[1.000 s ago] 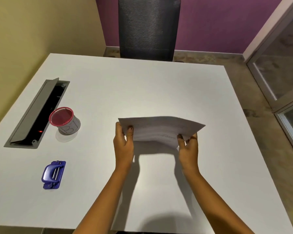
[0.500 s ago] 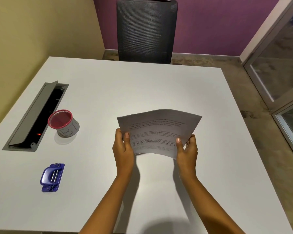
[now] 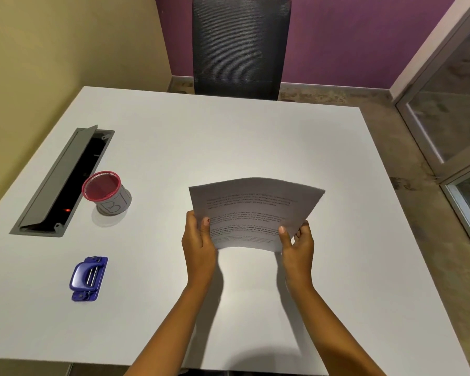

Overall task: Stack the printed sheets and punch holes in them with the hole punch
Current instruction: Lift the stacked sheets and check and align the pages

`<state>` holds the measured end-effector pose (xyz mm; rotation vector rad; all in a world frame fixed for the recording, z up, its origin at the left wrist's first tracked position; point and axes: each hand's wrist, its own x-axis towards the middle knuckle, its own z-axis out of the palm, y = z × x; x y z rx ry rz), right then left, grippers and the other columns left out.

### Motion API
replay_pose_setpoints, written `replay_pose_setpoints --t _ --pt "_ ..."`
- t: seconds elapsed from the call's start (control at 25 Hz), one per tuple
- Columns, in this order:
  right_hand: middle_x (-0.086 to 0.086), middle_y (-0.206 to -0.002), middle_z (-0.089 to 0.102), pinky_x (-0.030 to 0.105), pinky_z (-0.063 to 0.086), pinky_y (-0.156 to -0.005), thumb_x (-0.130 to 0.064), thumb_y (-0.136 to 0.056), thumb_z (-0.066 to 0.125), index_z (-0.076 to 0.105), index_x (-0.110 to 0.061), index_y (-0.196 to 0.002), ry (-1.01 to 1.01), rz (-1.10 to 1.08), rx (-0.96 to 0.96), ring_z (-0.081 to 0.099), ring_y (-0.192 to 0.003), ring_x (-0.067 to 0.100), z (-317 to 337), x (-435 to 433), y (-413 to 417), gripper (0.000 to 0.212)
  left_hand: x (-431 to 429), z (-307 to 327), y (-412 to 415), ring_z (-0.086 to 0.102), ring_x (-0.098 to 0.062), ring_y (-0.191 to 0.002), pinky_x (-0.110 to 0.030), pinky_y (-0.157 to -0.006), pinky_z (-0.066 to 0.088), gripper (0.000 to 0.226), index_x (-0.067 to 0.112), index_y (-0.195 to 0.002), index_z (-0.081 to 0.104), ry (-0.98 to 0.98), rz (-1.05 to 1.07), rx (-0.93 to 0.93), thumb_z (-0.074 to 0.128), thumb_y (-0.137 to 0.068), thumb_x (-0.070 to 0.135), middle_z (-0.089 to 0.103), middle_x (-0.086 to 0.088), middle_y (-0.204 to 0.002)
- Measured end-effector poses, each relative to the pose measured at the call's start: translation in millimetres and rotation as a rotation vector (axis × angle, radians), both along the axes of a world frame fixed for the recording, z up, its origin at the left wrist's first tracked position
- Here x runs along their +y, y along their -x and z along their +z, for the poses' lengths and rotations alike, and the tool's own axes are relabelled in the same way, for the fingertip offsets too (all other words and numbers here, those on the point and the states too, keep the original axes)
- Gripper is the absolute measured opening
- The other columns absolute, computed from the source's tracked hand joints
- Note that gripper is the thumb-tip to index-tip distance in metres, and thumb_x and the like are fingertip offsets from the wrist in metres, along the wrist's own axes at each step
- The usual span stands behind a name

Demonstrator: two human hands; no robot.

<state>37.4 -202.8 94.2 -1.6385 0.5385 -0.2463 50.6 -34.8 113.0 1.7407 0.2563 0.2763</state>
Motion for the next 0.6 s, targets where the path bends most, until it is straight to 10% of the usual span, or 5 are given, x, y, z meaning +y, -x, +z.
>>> replay_pose_setpoints --t 0.6 --pt "-0.001 -0.113 0.066 0.034 0.055 -0.087 -0.016 -0.093 0.06 0.055 -0.023 -0.109 -0.05 0.008 0.019 0.064 -0.105 0.02 -22.4 -5.4 8.5 0.019 2.8 -9.9 7.5 0.059 0.009 -0.079 -0.005 -0.06 0.044 0.015 0.023 -0.102 0.053 -0.09 0.083 0.034 0.04 -0.102 0.015 0.062 0.019 -0.09"
